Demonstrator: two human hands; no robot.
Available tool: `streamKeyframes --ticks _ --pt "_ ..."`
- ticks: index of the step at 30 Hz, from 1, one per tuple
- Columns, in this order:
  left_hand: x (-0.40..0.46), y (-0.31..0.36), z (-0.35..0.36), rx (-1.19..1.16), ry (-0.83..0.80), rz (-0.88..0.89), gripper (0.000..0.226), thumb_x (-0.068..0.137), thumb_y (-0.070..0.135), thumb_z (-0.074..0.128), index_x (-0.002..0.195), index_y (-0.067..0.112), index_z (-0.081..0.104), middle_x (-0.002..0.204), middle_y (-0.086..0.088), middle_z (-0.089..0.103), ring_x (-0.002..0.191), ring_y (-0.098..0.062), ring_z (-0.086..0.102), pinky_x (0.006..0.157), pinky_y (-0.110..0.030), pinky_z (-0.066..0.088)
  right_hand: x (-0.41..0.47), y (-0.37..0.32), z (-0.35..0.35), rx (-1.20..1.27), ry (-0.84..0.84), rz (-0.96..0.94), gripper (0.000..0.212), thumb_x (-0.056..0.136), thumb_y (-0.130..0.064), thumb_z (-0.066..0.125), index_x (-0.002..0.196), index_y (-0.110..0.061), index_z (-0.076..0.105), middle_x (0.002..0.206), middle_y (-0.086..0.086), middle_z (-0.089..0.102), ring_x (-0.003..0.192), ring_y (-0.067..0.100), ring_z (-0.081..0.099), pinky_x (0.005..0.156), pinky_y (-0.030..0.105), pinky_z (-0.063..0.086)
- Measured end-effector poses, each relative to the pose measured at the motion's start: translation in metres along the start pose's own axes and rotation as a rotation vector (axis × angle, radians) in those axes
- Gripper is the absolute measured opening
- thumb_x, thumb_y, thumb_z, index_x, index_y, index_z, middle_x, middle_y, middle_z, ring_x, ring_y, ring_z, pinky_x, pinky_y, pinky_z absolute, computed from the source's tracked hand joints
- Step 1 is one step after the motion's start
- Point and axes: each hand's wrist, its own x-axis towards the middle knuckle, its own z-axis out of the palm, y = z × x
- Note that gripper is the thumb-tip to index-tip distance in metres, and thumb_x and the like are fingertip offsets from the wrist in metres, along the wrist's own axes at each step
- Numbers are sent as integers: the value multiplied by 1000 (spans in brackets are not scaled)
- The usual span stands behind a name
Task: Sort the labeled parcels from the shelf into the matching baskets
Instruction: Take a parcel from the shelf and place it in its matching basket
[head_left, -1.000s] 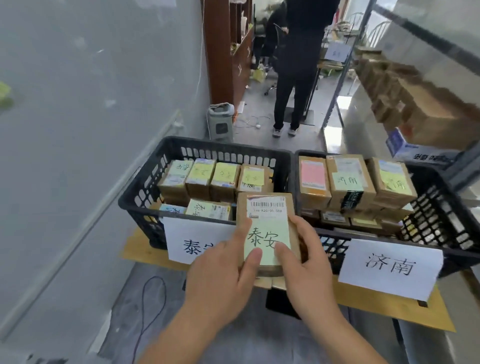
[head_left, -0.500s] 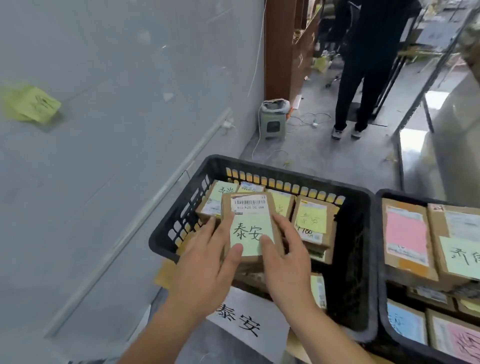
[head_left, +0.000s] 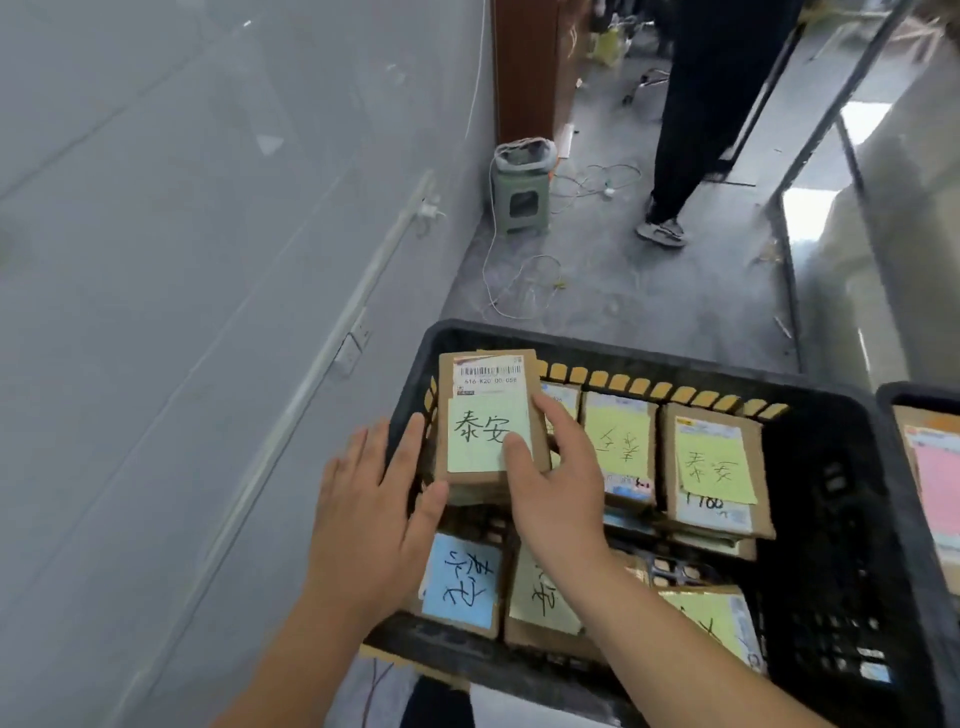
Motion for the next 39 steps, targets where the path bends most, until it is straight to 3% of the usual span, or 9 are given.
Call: streamKeyframes --ticks 3,6,10,14,18,24,31,35,39 --pt "12 -17 3 -57 -76 56 76 91 76 -2 156 38 -15 169 -1 3 155 -21 3 125 -49 15 6 -5 28 -78 91 6 45 99 -29 61 139 -48 51 130 -34 47 120 -24 39 103 11 36" --pt "11 -20 2 -78 -152 89 82 85 80 -5 150 37 -32 166 -1 -21 154 -24 -2 125 -45 12 7 -8 52 -153 139 47 45 99 -30 62 138 -48 49 128 -35 43 116 -31 34 91 -3 29" --pt "15 -27 -1 -87 -211 114 86 82 82 -8 144 34 -42 159 0 -39 154 -25 -12 123 -41 3 7 -6 69 -280 152 69 46 100 -32 61 144 -39 47 133 -26 44 119 -27 34 97 5 30" --pt "17 -30 -3 -60 -227 137 94 71 85 -25 147 32 -39 159 -5 -39 153 -29 -11 122 -43 -3 11 -7 69 -407 125 77 50 102 -40 57 150 -37 43 144 -19 45 124 -14 37 108 17 31" --pt "14 -33 -1 -32 -180 183 89 80 83 -18 151 31 -33 162 -7 -32 152 -27 -22 123 -45 -10 0 -12 59 -443 62 30 53 103 -49 49 153 -41 35 150 -21 42 136 -9 34 116 30 36" --pt "1 -21 -8 35 -133 318 72 89 77 -4 152 45 -19 165 0 -23 149 -19 -30 124 -50 -9 -65 -19 -2 -649 55 67 64 101 -66 35 159 -50 13 170 -19 5 155 3 2 126 40 20" --pt "-71 66 -15 88 -168 601 69 86 77 -10 151 53 -15 167 6 -15 152 -18 -22 124 -47 -12 -202 -10 -115 -805 284 140 67 100 -70 30 160 -49 8 170 -18 0 156 9 -4 128 42 13" --pt "-148 132 2 120 -223 798 64 85 78 -11 144 58 -25 167 7 -17 154 -19 -16 124 -46 -7 -302 8 -175 -817 421 246 67 101 -68 32 160 -48 7 171 -15 1 157 13 -3 129 41 4" --pt "-237 195 34 94 -317 1055 66 86 76 -8 147 56 -23 168 5 -11 155 -20 -5 126 -47 4 -419 34 -227 -783 611 399 68 101 -66 32 161 -45 7 171 -12 0 158 15 -4 129 44 4"
